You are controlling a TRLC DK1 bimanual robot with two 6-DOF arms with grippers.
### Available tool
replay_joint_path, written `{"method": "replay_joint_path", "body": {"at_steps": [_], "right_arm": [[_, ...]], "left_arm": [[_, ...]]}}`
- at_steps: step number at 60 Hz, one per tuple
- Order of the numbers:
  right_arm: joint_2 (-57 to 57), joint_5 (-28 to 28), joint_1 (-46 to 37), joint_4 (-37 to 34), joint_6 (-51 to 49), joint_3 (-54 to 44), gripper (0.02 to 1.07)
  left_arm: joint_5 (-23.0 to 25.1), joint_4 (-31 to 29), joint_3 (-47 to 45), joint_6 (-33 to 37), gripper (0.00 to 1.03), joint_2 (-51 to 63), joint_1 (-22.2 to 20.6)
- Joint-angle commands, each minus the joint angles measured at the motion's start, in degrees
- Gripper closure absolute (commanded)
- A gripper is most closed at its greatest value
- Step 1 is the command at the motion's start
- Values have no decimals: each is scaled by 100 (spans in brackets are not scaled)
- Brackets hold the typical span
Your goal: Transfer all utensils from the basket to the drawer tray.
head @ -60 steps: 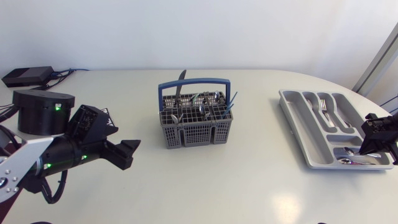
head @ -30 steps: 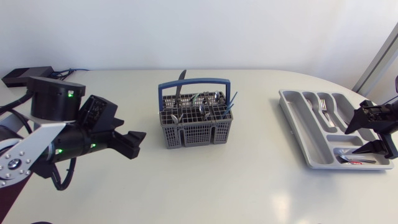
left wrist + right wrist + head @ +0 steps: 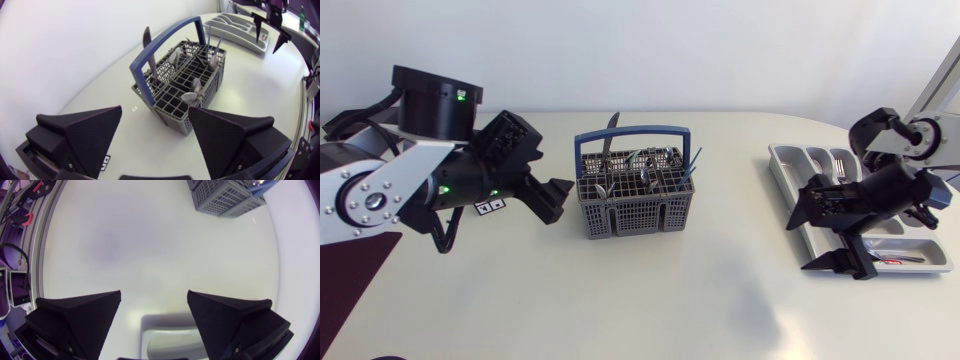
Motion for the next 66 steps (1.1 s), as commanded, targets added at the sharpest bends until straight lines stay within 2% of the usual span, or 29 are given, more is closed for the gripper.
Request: {"method": "replay_joint_path", "body": {"at_steps": [1, 12, 23, 35, 41, 47, 51, 66], "right_arm": [[-112, -16, 449, 98, 542, -220, 11], [-165, -7, 1258, 230, 1025, -282, 11], [-147, -7, 1917, 396, 1597, -124, 11], [-165, -16, 2409, 651, 2150, -124, 11], [-165, -25, 2524, 766, 2247, -194, 11], [-147, -25, 2585, 889, 2326, -238, 11], [-130, -25, 2629, 924, 2353, -247, 11], [-139, -25, 2743, 924, 2396, -317, 11]], "left_arm": [[-24, -236, 346, 673, 10, 192, -138], [-15, -482, 592, 1948, 10, 350, -498], [161, -975, 943, 3029, 10, 632, -612], [249, -1212, 1268, 3811, 11, 1018, -604], [249, -1221, 1330, 4180, 16, 1203, -577], [249, -1282, 1462, 4505, 17, 1405, -551], [249, -1361, 1576, 4743, 30, 1537, -533], [249, -1361, 1848, 5437, 62, 1889, -393]]}}
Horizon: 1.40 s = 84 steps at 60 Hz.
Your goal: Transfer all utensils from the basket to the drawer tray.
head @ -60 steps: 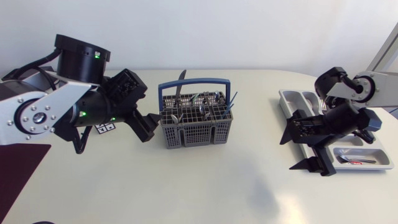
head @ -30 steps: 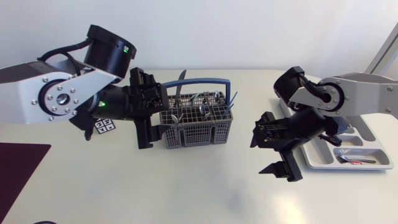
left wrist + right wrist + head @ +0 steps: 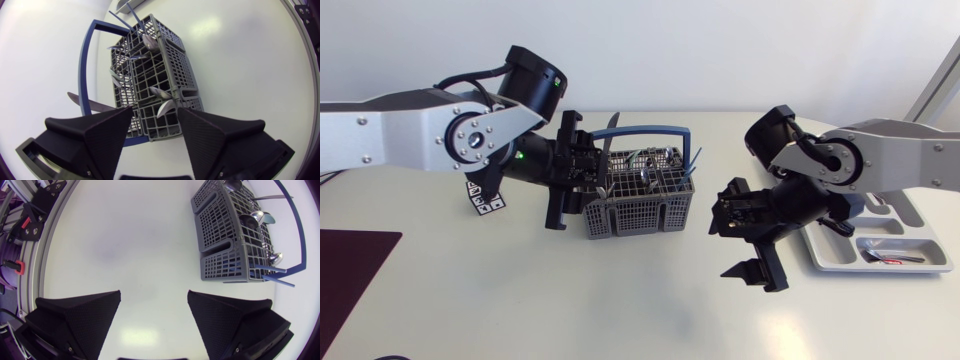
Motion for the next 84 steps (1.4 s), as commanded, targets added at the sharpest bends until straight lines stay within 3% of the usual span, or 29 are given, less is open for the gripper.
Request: {"method": "replay_joint_path", "body": {"at_steps": [1, 16, 18, 23, 24, 51, 84], "right_arm": [[-27, -25, 57, -5, 128, -153, 11], [-27, -16, 39, -23, 93, -153, 11], [-27, -16, 39, -31, 93, -153, 11], [-45, -16, 39, -40, 93, -162, 11], [-45, -16, 39, -40, 93, -171, 11], [-54, -16, -13, -5, 49, -355, 11], [-546, -16, 101, -49, 137, -496, 11]], "left_arm": [[37, -67, 168, 506, 64, 179, 95], [125, -76, 308, 752, 67, 408, 192], [178, -76, 326, 752, 72, 443, 183], [318, -76, 264, 1139, 99, 452, 165], [327, -59, 247, 1201, 100, 452, 165], [371, -32, 361, 1069, 100, 636, 139], [362, -146, 299, 568, 100, -840, 130]]}}
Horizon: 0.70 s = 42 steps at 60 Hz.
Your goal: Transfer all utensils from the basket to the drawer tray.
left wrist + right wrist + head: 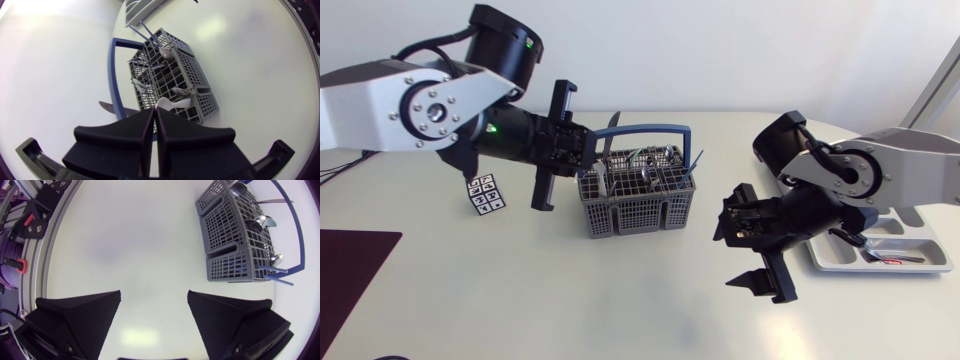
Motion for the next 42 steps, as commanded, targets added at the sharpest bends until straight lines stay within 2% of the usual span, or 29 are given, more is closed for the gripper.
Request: {"method": "replay_joint_path", "body": {"at_steps": [1, 8, 19, 33, 42], "right_arm": [[-157, -16, 70, -60, 132, -168, 11], [-333, -16, 79, -34, 238, -186, 11], [-719, -7, 79, 239, 624, -326, 11], [-1264, -7, 79, 757, 1415, -519, 11], [-1563, -16, 114, 1170, 2004, -651, 11]], "left_arm": [[25, -33, 48, -189, 100, -381, -23], [-10, -130, -22, -566, 100, -777, -111], [-309, -543, 189, -1850, 100, -1067, -427], [-757, -718, 549, -4240, 100, -944, -981], [-1038, -692, 619, -5409, 100, -636, -1482]]}}
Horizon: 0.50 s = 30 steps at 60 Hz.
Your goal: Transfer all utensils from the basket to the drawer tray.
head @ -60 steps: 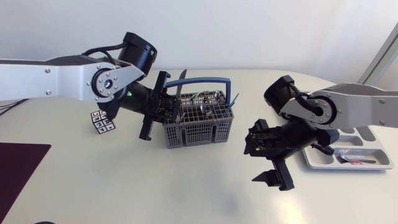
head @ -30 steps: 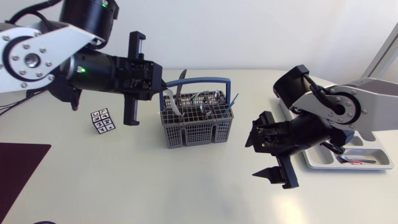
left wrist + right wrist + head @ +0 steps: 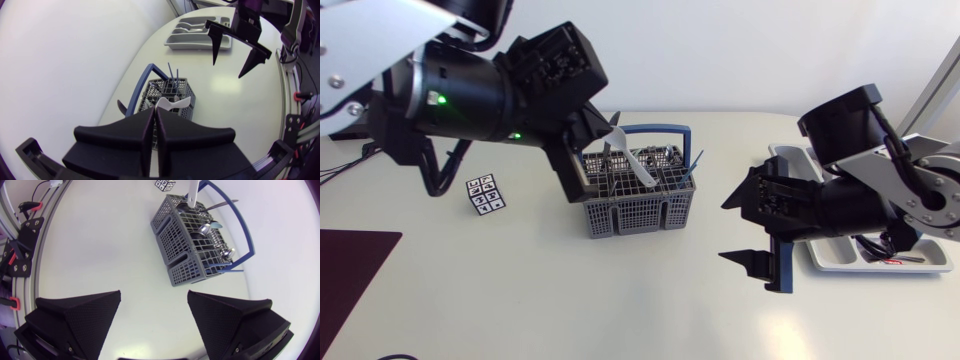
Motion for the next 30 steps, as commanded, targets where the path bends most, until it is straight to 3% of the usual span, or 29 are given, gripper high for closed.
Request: {"method": "replay_joint_path", "body": {"at_steps": [1, 14, 30], "right_arm": [[-197, -7, 84, 165, 514, -175, 11], [-478, 134, 427, 745, 1287, -228, 17], [-188, 1215, 1420, 1554, 2008, -184, 25]], "left_arm": [[-124, -12, 147, -986, 100, 324, -298], [-116, -30, 376, -2225, 100, 904, -570], [192, -399, 921, -3025, 100, 1554, -359]]}}
